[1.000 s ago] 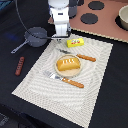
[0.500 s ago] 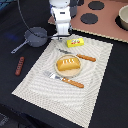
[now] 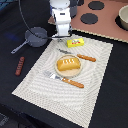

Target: Interact with the objects in diverse but meaningful ways.

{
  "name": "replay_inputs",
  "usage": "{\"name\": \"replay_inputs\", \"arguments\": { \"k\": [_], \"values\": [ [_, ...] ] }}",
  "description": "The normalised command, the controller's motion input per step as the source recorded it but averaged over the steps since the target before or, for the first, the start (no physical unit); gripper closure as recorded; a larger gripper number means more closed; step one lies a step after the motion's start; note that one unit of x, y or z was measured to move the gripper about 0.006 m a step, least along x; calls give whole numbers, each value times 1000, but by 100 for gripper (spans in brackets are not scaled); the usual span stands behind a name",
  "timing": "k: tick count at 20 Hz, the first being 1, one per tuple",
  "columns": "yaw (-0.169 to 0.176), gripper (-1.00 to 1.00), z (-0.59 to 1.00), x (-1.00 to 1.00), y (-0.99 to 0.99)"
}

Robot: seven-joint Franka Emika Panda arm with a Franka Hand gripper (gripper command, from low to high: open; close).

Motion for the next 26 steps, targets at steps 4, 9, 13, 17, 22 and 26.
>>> {"name": "replay_inputs", "arguments": {
  "k": [4,9,13,17,22,26],
  "values": [
    [10,100,-202,46,6],
    [8,100,-111,56,1],
    [-4,100,342,-4,0],
    [-26,100,999,-10,23],
    [-12,100,1000,149,-78],
    [-2,100,917,522,-581]
  ]
}}
